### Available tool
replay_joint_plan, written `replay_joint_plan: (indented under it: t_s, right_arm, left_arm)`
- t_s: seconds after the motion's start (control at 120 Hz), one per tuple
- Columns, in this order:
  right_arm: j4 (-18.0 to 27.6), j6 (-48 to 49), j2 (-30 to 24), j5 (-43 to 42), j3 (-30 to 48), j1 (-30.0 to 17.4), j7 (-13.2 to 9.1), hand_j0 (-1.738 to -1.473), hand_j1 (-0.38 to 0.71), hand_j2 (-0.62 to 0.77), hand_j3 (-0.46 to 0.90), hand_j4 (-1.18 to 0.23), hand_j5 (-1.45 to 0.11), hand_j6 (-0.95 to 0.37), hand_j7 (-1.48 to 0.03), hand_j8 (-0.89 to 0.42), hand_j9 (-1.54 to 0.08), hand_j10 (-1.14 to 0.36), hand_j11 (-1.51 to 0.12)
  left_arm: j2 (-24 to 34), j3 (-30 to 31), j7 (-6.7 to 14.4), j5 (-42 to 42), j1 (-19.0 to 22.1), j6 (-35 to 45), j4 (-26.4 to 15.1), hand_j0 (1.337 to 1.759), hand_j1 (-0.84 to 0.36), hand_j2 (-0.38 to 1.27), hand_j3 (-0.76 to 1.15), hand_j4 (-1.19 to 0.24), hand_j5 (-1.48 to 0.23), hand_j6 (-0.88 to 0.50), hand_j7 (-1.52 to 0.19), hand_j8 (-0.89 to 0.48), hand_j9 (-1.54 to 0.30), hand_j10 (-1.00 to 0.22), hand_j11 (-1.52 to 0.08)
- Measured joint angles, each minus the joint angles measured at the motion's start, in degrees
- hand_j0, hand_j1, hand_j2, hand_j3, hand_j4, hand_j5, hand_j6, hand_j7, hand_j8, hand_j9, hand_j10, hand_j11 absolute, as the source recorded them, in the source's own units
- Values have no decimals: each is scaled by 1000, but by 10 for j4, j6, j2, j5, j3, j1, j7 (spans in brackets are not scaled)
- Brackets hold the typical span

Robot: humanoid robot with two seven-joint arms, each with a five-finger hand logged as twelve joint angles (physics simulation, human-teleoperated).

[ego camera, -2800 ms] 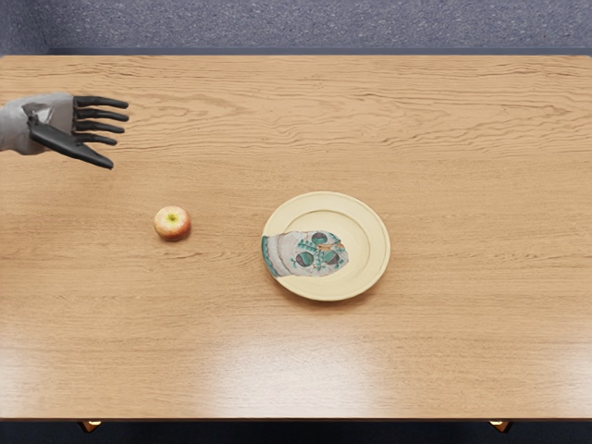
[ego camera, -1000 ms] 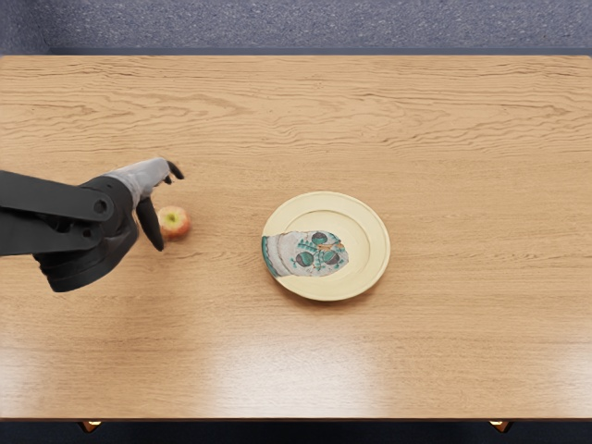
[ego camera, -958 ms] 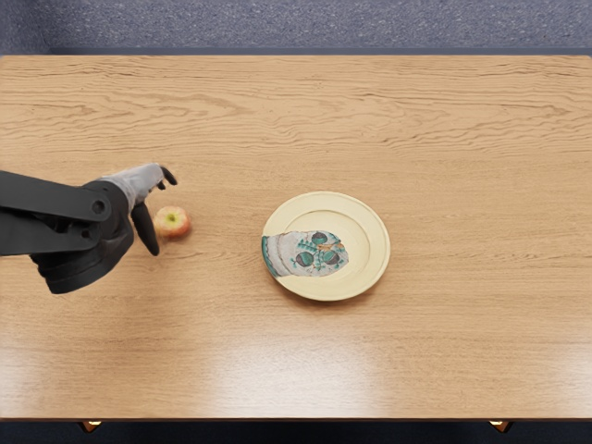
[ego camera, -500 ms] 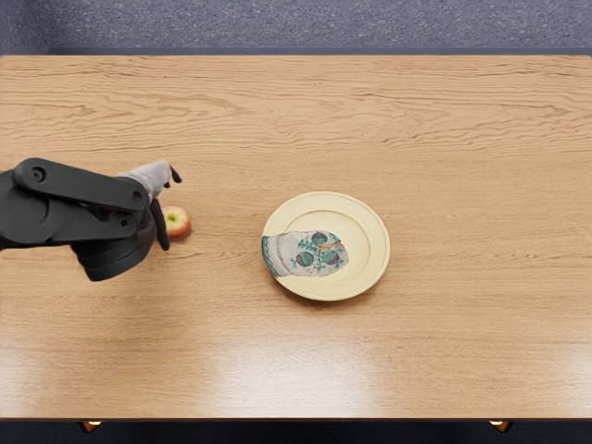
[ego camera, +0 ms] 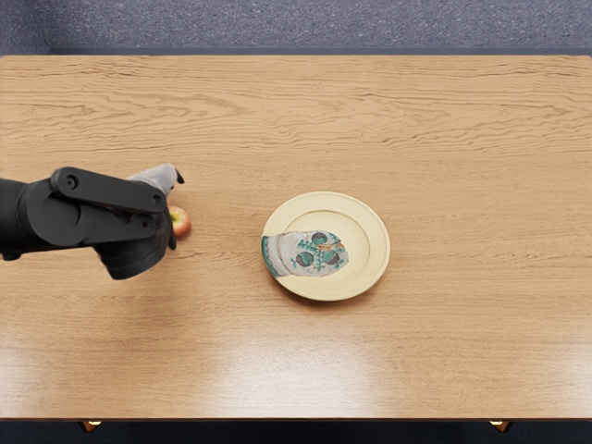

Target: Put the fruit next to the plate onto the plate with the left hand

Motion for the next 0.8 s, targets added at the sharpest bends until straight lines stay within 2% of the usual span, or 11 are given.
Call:
replay_joint_plan:
  t_s: [0.508,0.8]
  right_arm:
    - [0,0,0,0,0,1,0,-1658,-308,-7,0,-35,-45,-35,-45,-35,-45,-35,-45]
    - [0,0,0,0,0,1,0,-1658,-308,-7,0,-35,-45,-35,-45,-35,-45,-35,-45]
  left_arm:
    - [-28,-3,0,2,12,0,5,1658,39,53,0,-260,-337,-260,-337,-260,-337,-260,-337]
    - [-30,-2,0,6,12,0,10,1658,-198,92,0,-457,-594,-457,-594,-457,-594,-457,-593]
